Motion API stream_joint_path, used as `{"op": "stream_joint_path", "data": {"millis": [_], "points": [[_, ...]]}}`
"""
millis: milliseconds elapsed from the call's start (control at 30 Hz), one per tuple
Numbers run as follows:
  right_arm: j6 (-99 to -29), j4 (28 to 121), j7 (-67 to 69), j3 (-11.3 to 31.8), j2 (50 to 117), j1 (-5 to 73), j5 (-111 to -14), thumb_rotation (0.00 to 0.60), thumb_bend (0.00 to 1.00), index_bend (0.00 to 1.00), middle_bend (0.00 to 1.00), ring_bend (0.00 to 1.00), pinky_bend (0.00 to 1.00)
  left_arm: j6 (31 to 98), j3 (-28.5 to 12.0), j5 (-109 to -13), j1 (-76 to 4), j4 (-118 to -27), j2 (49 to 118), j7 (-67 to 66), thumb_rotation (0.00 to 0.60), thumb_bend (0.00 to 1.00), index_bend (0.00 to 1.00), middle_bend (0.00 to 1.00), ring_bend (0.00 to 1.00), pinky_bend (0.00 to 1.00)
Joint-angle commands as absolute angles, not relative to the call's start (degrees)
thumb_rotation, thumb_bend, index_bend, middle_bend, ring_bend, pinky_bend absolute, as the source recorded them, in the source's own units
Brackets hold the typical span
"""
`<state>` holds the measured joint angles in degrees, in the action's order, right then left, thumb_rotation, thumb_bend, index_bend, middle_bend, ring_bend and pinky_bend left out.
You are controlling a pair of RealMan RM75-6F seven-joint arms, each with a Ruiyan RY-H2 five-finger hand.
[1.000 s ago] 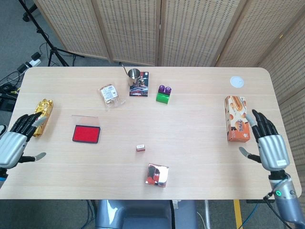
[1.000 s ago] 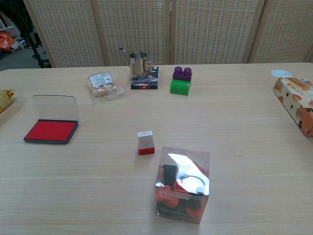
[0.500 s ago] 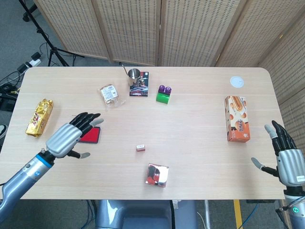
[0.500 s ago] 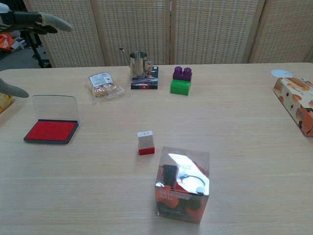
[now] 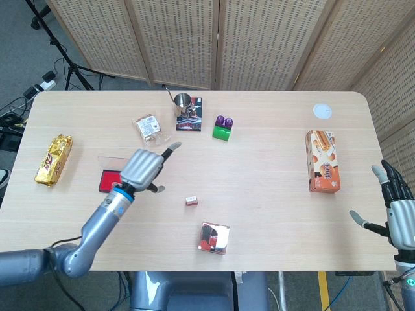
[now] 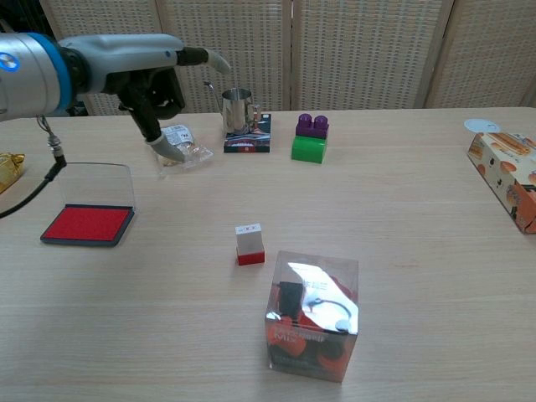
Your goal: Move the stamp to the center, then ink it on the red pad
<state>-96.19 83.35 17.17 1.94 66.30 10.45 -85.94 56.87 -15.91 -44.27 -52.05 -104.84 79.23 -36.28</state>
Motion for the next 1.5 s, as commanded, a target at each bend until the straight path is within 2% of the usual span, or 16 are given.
{"op": "stream_joint_path", "data": {"millis": [33, 200, 333, 533, 733, 1067, 1500], "points": [[-95.57, 83.31, 17.13, 2.06, 66.35, 10.31, -86.59, 0.600, 0.00, 0.00, 0.00, 0.00, 0.15, 61.35, -16.53, -35.91, -56.84, -105.44, 83.85, -42.76, 0.600, 0.00, 0.04, 0.97, 0.98, 0.93], [-94.82, 83.71, 17.29, 2.43, 66.09, 10.05, -87.13, 0.600, 0.00, 0.00, 0.00, 0.00, 0.15, 65.26, -16.79, -24.20, -59.52, -107.28, 86.27, -47.23, 0.600, 0.00, 0.05, 0.99, 1.00, 0.96], [-94.70, 84.04, 17.49, 2.66, 65.91, 9.79, -87.69, 0.600, 0.00, 0.00, 0.00, 0.00, 0.15, 68.53, -17.31, -19.25, -61.35, -107.17, 88.69, -49.23, 0.600, 0.00, 0.15, 0.99, 1.00, 0.96], [-94.24, 84.40, 17.31, 2.99, 65.81, 9.46, -88.51, 0.600, 0.00, 0.00, 0.00, 0.00, 0.15, 70.72, -17.81, -16.55, -63.11, -106.17, 92.17, -49.72, 0.600, 0.04, 0.28, 0.99, 1.00, 0.96], [-93.50, 84.54, 17.12, 3.28, 65.80, 9.22, -88.78, 0.600, 0.00, 0.00, 0.00, 0.00, 0.15, 71.93, -18.62, -11.77, -64.22, -104.90, 94.65, -50.38, 0.600, 0.06, 0.32, 1.00, 1.00, 0.96], [-92.38, 84.95, 17.15, 3.70, 65.59, 8.89, -89.33, 0.600, 0.00, 0.00, 0.00, 0.00, 0.15, 70.91, -17.62, -14.54, -63.37, -99.31, 98.46, -46.63, 0.600, 0.08, 0.39, 1.00, 1.00, 0.96], [-91.06, 85.06, 17.88, 4.30, 65.25, 8.66, -89.30, 0.600, 0.00, 0.00, 0.00, 0.00, 0.15, 70.99, -17.54, -15.53, -63.09, -93.98, 103.54, -45.70, 0.600, 0.17, 0.43, 1.00, 1.00, 0.96]]}}
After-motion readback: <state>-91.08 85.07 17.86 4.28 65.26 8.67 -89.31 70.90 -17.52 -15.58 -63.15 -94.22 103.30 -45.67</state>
